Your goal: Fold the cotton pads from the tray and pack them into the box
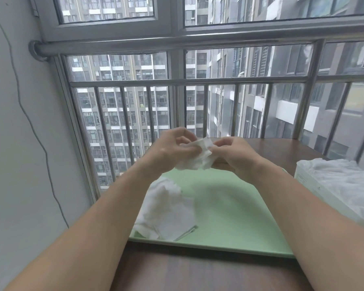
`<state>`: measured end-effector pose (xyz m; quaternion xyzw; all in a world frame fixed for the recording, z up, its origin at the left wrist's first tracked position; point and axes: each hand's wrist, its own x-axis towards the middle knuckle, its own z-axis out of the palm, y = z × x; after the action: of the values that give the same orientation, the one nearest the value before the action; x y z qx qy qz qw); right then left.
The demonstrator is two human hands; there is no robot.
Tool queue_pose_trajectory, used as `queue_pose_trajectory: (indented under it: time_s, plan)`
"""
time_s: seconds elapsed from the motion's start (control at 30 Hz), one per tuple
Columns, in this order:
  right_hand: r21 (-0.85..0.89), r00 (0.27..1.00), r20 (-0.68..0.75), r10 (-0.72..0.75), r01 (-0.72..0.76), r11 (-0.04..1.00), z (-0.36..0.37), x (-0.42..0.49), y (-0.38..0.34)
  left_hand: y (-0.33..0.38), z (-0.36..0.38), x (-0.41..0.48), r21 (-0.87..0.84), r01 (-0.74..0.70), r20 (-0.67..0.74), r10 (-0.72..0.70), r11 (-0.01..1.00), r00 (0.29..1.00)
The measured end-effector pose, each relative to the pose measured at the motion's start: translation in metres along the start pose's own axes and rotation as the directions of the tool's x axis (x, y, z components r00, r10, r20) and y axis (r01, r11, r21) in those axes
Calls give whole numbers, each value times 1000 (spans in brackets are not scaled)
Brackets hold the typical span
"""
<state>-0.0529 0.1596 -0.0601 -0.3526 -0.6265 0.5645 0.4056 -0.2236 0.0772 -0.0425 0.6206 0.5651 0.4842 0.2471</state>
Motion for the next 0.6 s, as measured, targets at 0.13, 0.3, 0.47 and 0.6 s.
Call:
queue_pose_trajectory:
  time_s: [0.13, 0.3, 0.47, 0.6]
  plan:
    - [46, 994, 106, 1, -6, 999, 4, -4, -3, -6, 1, -1, -2, -18, -47, 18, 1000, 999]
    - [74, 988, 157, -4, -8, 997, 6, -6, -5, -8, 4, -1, 10, 22, -93, -21, 1000, 995]
    - [78, 984, 177, 11, -26, 997, 5, -6, -6, -11, 7, 3, 11, 27, -145, -25, 1000, 989]
    - [100, 970, 239, 40, -66, 993, 4, -7, -9, -14, 9, 3, 35, 38, -171, -31, 999, 985]
